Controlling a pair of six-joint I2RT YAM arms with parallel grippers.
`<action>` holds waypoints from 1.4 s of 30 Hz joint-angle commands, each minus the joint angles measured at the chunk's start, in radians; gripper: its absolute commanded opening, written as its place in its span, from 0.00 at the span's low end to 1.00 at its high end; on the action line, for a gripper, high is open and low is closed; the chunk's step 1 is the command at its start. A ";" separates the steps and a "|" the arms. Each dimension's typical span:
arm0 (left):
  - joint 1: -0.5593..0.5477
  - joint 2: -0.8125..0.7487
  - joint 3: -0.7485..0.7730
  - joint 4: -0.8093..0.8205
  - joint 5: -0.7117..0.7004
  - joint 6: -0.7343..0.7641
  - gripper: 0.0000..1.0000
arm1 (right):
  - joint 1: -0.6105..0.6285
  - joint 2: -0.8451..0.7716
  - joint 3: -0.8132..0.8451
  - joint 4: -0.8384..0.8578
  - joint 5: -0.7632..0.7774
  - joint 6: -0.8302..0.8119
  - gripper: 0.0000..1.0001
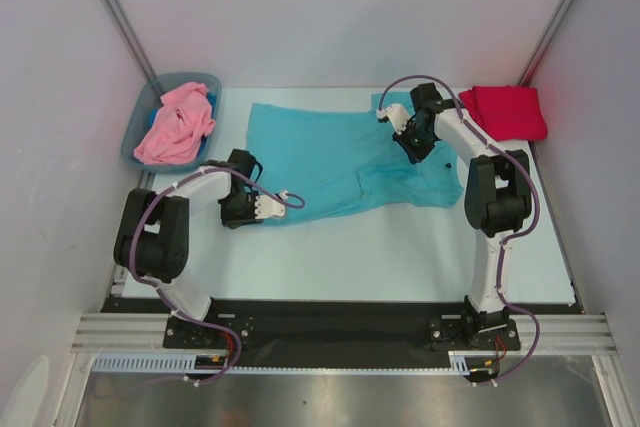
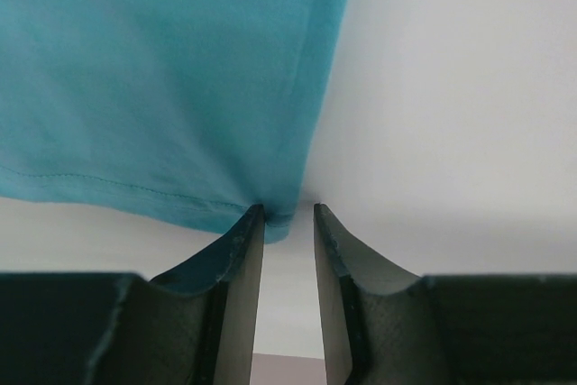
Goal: Fold and stack the t-shirts
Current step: Flatten the tshirt out
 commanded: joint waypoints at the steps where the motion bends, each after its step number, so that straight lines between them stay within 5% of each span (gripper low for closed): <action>1: 0.009 -0.041 -0.014 -0.016 0.002 0.032 0.34 | 0.001 0.008 0.048 -0.001 0.004 -0.004 0.03; 8: 0.009 -0.007 -0.005 -0.020 0.024 0.023 0.25 | 0.001 0.010 0.052 -0.002 0.005 -0.004 0.03; 19: 0.009 0.043 -0.014 0.012 0.027 0.024 0.28 | 0.001 0.014 0.069 -0.010 0.005 -0.007 0.03; 22: 0.009 0.051 -0.011 0.015 0.036 0.022 0.23 | 0.001 0.014 0.068 -0.010 0.004 -0.006 0.03; 26: 0.007 0.066 0.004 0.016 0.039 0.018 0.01 | 0.001 0.011 0.063 -0.010 0.004 -0.006 0.03; 42: 0.022 0.063 0.174 0.032 0.033 -0.048 0.00 | 0.004 0.013 0.077 -0.001 0.010 -0.006 0.03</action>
